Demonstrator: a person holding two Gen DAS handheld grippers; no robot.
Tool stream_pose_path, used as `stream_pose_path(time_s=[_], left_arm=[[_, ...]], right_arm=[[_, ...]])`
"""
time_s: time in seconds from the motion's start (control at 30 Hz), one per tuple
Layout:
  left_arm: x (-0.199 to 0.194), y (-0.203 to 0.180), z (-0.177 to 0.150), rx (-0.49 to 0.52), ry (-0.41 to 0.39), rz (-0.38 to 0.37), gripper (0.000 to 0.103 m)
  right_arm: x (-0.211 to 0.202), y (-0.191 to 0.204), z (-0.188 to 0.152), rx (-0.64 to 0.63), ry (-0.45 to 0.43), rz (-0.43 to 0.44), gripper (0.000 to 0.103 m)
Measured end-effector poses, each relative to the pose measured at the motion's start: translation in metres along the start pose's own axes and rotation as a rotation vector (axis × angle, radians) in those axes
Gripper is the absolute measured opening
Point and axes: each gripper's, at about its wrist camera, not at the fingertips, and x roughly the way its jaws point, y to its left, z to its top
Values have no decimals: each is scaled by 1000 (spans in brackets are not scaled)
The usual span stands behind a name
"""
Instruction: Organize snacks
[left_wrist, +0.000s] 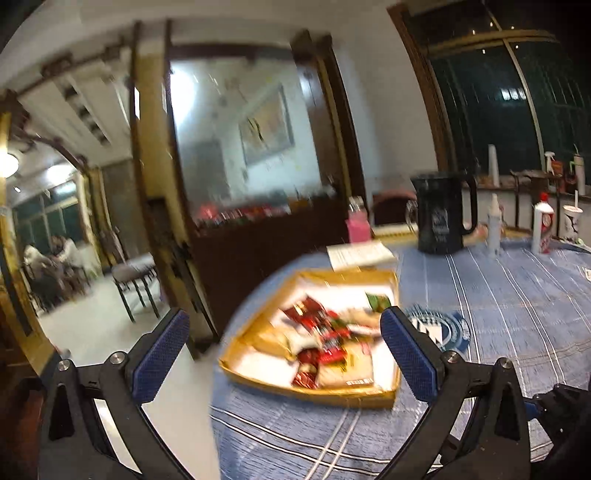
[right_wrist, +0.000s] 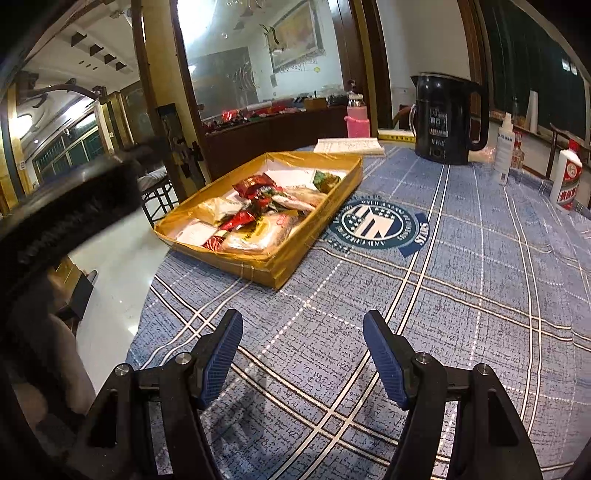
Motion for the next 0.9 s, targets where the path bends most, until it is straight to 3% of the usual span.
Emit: stream_pose_path(time_s=[0.07, 0.13, 0.27, 0.43, 0.9], left_arm=[[-4, 2, -1, -16, -12, -32, 103], [2, 3, 1, -21, 52, -125, 103], [17, 1, -3, -49, 179, -210, 103], [23, -10, -10, -43, 254, -248, 103], [34, -21, -24, -16, 350, -267, 103]], right_arm=[[-4, 2, -1, 1, -9, 3, 70], [-8, 2, -3, 3, -14, 5, 70], [-15, 1, -8, 11, -23, 8, 70], [-19, -2, -14, 20, -19, 10, 70], [-12, 6, -18, 1, 4, 13, 70]])
